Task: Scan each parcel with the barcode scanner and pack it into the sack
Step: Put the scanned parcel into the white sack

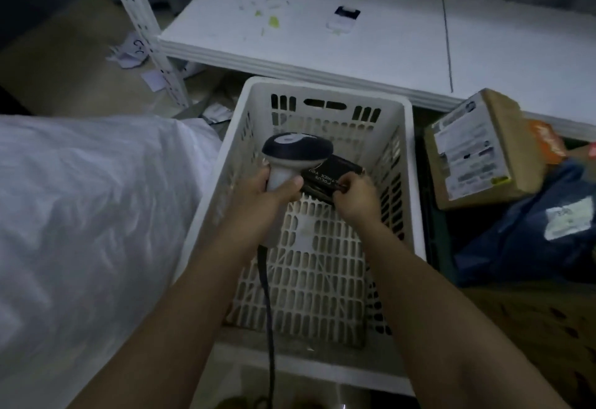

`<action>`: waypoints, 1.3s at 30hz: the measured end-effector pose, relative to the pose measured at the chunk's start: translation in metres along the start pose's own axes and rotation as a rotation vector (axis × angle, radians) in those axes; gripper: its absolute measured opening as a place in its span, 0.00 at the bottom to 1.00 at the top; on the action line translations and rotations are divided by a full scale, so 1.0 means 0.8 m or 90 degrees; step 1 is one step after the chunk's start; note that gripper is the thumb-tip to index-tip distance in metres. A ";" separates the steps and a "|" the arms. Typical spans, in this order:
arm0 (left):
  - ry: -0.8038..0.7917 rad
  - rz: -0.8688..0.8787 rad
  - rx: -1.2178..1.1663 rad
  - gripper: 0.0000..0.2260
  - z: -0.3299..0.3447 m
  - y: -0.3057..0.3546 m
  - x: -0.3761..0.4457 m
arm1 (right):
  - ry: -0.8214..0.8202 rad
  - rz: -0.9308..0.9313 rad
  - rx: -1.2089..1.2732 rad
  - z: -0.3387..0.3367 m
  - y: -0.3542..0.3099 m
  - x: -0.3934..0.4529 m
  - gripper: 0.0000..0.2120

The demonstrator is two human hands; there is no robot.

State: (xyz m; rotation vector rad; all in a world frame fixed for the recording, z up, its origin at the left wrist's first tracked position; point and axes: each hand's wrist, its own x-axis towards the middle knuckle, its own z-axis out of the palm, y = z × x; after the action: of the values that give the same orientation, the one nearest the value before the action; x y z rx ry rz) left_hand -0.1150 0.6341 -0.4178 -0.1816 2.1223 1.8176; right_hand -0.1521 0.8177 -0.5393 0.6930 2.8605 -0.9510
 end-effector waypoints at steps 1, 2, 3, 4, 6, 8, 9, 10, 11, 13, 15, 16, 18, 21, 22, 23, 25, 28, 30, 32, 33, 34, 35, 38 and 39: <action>-0.001 -0.008 -0.001 0.02 0.000 -0.005 0.011 | -0.004 0.002 -0.013 0.008 0.004 0.012 0.20; 0.000 -0.018 -0.009 0.02 -0.001 -0.008 0.020 | -0.012 0.001 -0.032 0.014 0.009 0.024 0.25; 0.003 -0.031 -0.018 0.02 -0.001 -0.012 0.029 | -0.027 -0.004 -0.059 0.018 0.012 0.035 0.30; 0.008 -0.047 -0.025 0.02 -0.001 -0.015 0.037 | -0.044 -0.012 -0.089 0.023 0.016 0.047 0.34; 0.009 -0.067 -0.029 0.04 -0.001 -0.021 0.051 | -0.097 -0.013 -0.135 0.028 0.022 0.071 0.42; 0.003 -0.081 -0.034 0.03 -0.002 -0.030 0.063 | -0.155 0.002 -0.166 0.032 0.026 0.091 0.49; 0.001 -0.087 -0.038 0.03 -0.002 -0.035 0.066 | -0.172 0.004 -0.183 0.034 0.028 0.098 0.51; -0.002 -0.092 -0.039 0.04 -0.003 -0.040 0.068 | -0.178 -0.002 -0.202 0.036 0.030 0.101 0.51; -0.002 -0.097 -0.040 0.06 -0.003 -0.044 0.070 | -0.171 -0.011 -0.218 0.040 0.031 0.100 0.51; 0.005 -0.101 -0.042 0.08 -0.005 -0.051 0.070 | -0.154 -0.022 -0.230 0.048 0.034 0.089 0.51; 0.016 -0.093 -0.046 0.09 -0.006 -0.052 0.065 | -0.168 -0.016 -0.217 0.056 0.035 0.067 0.53; 0.025 -0.088 -0.047 0.10 -0.006 -0.050 0.061 | -0.183 -0.017 -0.220 0.057 0.034 0.055 0.54; 0.048 -0.077 -0.036 0.11 -0.006 -0.045 0.051 | -0.227 -0.006 -0.236 0.055 0.027 0.031 0.54; 0.071 -0.060 -0.042 0.12 -0.009 -0.033 0.028 | -0.213 0.012 -0.172 0.037 0.004 -0.003 0.48; 0.074 -0.050 -0.047 0.12 -0.010 -0.027 0.018 | -0.187 0.014 -0.137 0.027 -0.006 -0.014 0.45; 0.073 -0.037 -0.046 0.11 -0.010 -0.021 0.006 | -0.162 0.015 -0.107 0.014 -0.016 -0.027 0.42; 0.074 -0.010 -0.040 0.10 -0.014 -0.005 -0.023 | -0.125 0.017 -0.058 -0.014 -0.035 -0.058 0.39; 0.048 0.022 -0.054 0.09 -0.022 0.024 -0.084 | -0.062 -0.017 0.024 -0.065 -0.055 -0.123 0.38; 0.027 0.031 -0.057 0.09 -0.033 0.043 -0.133 | -0.024 -0.046 0.081 -0.102 -0.062 -0.180 0.37; 0.022 0.036 -0.059 0.09 -0.044 0.053 -0.165 | -0.020 -0.052 0.102 -0.130 -0.063 -0.229 0.37; 0.021 0.041 -0.059 0.08 -0.050 0.058 -0.187 | -0.023 -0.054 0.104 -0.146 -0.061 -0.261 0.36; 0.021 0.047 -0.057 0.06 -0.055 0.063 -0.206 | -0.024 -0.058 0.096 -0.159 -0.059 -0.289 0.35; 0.022 0.056 -0.053 0.05 -0.059 0.066 -0.223 | -0.020 -0.068 0.079 -0.170 -0.055 -0.315 0.35; 0.029 0.078 -0.062 0.02 -0.065 0.069 -0.263 | 0.005 -0.105 0.000 -0.179 -0.040 -0.377 0.36; 0.031 0.081 -0.064 0.02 -0.065 0.068 -0.273 | 0.015 -0.117 -0.032 -0.175 -0.034 -0.391 0.37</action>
State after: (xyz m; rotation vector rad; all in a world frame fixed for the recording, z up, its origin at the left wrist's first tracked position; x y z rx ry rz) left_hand 0.0628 0.5658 -0.2873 -0.1185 2.1196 2.0142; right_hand 0.1302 0.7547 -0.3533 0.4452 2.9989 -0.8929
